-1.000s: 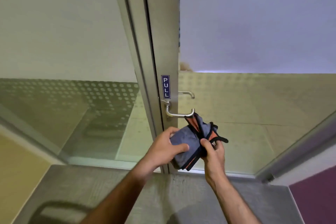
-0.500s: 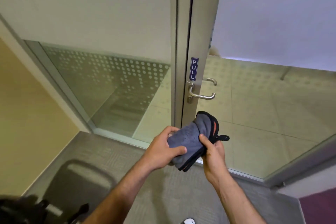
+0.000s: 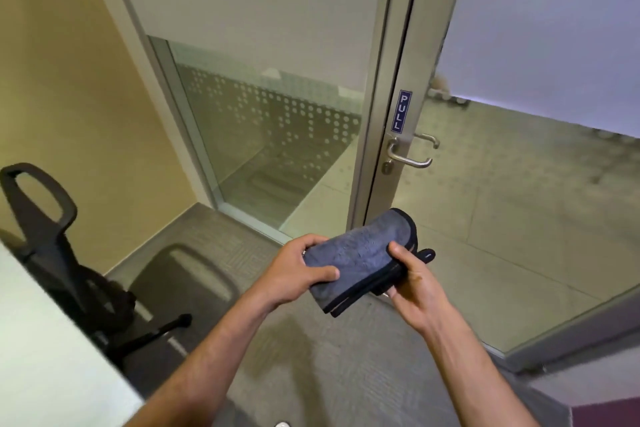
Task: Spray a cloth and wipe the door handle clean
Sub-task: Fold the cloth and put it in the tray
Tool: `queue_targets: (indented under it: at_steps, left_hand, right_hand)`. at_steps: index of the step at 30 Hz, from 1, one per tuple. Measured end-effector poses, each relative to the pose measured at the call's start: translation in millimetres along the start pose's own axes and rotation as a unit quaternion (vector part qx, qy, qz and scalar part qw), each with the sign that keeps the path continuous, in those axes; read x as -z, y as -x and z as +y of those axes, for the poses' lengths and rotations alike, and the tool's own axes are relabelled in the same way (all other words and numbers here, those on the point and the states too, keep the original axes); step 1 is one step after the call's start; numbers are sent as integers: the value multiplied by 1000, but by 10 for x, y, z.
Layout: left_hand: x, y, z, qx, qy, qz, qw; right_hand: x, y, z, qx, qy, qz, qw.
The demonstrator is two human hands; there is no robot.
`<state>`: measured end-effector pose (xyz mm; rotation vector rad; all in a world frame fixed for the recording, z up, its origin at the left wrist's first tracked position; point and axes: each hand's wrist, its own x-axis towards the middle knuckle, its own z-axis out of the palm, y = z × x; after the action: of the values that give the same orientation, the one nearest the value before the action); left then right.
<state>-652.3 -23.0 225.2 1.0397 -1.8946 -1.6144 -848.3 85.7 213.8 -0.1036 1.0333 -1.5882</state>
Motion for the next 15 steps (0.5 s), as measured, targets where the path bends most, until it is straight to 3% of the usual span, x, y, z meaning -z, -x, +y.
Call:
queue_targets:
  at_steps: [7,11,13,15]
  left_hand:
    - [-356,877,-38,35,71,86,993]
    - [-355,1415,-94,25,101,35,994]
    - [-313,1668,-141,13,69,5,998]
    - [-299,1848,-198,-14,-4,28,1000]
  right_hand:
    - [205,417,151,12,60,-3,998]
    - [178,602,348,-23,64,21,997]
    - [125,691,468,-43,66,24,997]
    - [41,801,599,-58,78,14,995]
